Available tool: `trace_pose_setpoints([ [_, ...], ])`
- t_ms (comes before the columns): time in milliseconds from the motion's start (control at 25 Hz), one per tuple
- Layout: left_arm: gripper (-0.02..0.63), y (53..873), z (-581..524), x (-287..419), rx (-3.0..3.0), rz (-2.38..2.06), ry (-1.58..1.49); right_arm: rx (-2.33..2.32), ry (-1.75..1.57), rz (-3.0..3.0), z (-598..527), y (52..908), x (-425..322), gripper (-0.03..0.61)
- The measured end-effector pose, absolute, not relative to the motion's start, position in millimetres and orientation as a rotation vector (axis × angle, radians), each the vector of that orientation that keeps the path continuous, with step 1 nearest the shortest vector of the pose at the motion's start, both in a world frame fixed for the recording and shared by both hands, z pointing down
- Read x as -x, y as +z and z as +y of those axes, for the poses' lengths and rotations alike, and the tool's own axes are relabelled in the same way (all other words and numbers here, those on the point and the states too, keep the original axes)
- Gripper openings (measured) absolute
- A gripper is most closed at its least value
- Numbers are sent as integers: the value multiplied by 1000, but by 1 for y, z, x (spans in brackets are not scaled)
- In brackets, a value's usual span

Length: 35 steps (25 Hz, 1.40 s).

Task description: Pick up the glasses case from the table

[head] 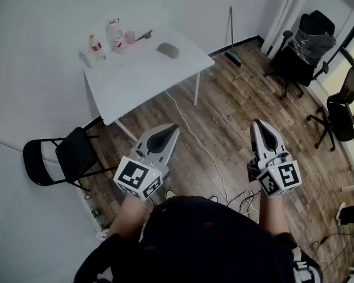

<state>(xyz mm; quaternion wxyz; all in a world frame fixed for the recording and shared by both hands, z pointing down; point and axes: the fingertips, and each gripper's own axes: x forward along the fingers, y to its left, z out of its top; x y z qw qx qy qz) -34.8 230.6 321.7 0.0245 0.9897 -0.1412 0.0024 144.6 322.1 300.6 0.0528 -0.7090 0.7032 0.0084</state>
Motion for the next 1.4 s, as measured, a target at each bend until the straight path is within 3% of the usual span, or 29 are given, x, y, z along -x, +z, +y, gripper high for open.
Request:
trace_pose_setpoints([
  [760, 23, 329, 225, 40, -3025, -424, -3, 2131, -73, 2166, 310, 316, -135, 20],
  [1400, 23, 349, 162, 139, -2988, -425, 0, 2091, -168, 2204, 236, 336, -42, 20],
])
